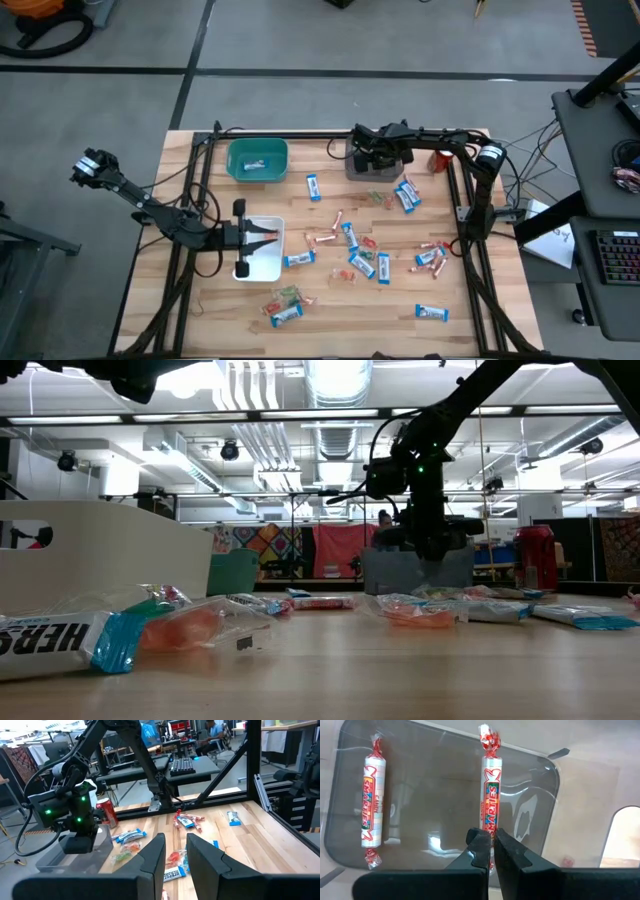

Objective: Sort candy
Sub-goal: Put the transparent candy rolls into the black bin

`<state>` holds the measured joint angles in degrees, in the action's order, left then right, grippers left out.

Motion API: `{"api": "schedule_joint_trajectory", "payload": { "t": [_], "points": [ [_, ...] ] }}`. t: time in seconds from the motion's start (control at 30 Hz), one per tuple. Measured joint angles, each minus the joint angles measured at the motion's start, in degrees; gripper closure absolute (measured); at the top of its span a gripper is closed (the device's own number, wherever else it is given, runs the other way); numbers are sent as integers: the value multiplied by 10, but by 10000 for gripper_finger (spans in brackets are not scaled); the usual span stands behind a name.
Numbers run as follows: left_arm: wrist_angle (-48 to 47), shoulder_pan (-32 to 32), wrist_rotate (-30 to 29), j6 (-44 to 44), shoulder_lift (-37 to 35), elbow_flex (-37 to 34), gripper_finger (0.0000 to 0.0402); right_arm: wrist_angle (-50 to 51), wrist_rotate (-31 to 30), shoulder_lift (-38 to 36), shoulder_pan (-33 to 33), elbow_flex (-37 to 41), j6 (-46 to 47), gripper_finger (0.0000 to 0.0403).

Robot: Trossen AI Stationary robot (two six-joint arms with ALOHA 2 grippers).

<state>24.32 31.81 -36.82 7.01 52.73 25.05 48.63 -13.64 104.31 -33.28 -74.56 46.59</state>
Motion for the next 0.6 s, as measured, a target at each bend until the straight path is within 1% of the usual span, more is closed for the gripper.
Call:
{"api": "schedule_joint_trajectory", "payload": {
  "t": [0.2,0.6],
  "points": [
    [-4,1,0,-10,0,0,338,-1,-14,0,0,0,-1,382],
    [-10,1,0,-14,0,0,338,-1,-14,0,0,0,-1,315]
  ]
}}
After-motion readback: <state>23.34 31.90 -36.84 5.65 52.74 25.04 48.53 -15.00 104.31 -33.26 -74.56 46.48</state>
